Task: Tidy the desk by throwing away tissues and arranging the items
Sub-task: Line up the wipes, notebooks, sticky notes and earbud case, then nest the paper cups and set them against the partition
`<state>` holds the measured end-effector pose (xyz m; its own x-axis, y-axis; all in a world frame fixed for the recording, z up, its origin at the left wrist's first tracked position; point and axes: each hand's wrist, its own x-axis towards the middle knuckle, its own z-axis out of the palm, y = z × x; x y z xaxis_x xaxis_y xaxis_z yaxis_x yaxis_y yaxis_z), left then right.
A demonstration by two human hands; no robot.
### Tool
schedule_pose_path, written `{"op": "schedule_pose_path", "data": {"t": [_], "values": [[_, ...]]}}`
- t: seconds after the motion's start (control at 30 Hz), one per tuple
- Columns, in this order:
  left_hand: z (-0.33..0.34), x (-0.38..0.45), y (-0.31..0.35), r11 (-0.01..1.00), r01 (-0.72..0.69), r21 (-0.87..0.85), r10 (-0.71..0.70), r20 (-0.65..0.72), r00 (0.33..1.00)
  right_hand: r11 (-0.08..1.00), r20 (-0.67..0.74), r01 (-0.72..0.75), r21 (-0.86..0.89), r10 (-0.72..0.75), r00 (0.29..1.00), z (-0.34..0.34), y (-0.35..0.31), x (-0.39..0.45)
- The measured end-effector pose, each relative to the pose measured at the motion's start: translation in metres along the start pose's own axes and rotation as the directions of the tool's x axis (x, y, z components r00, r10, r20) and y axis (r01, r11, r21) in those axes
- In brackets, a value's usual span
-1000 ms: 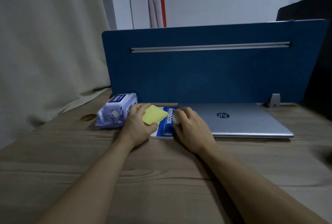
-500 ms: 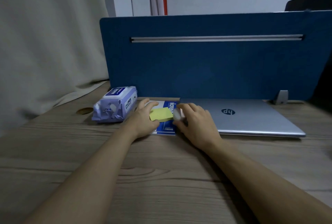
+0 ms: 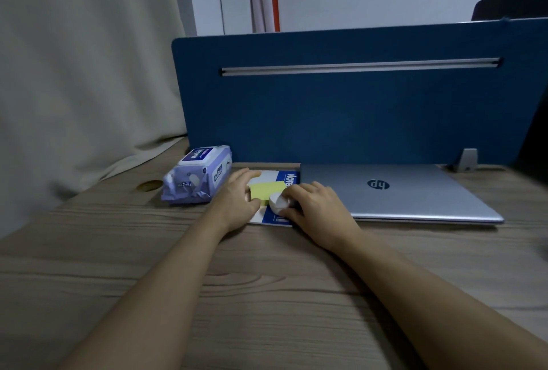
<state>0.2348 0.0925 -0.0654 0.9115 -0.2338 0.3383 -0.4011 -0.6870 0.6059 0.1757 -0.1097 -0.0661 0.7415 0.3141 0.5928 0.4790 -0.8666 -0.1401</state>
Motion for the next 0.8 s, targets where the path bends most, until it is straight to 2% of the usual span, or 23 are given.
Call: {"op": "schedule_pose_path", "data": {"t": [0.13,0.33,0.57,0.7,0.8], "values": [[0.001,0.000,0.000,0.991,0.019,-0.136,-0.023,-0.028,0.999,1.000,-0.014,-0.015,-0.005,0.015,1.000,0.002,0.003,0.001],[-0.001,-0.008,0.003,0.985,-0.007,-0.175,-0.009,-0.095,0.995,0.998,-0.022,-0.029,-0.051,0.027,0.999,-0.003,0.006,-0.007],[-0.005,-0.040,0.031,0.982,-0.185,0.029,0.185,-0.308,0.933,0.992,-0.050,-0.111,-0.064,0.108,0.993,-0.032,0.008,-0.045],[0.002,-0.076,0.064,0.951,-0.300,0.075,0.308,-0.301,0.902,0.983,-0.048,-0.166,-0.079,0.162,0.986,-0.055,0.006,-0.076],[0.013,-0.108,0.091,0.938,-0.343,0.043,0.344,-0.197,0.918,0.964,-0.059,-0.243,-0.109,0.238,0.969,-0.077,0.006,-0.105]]}}
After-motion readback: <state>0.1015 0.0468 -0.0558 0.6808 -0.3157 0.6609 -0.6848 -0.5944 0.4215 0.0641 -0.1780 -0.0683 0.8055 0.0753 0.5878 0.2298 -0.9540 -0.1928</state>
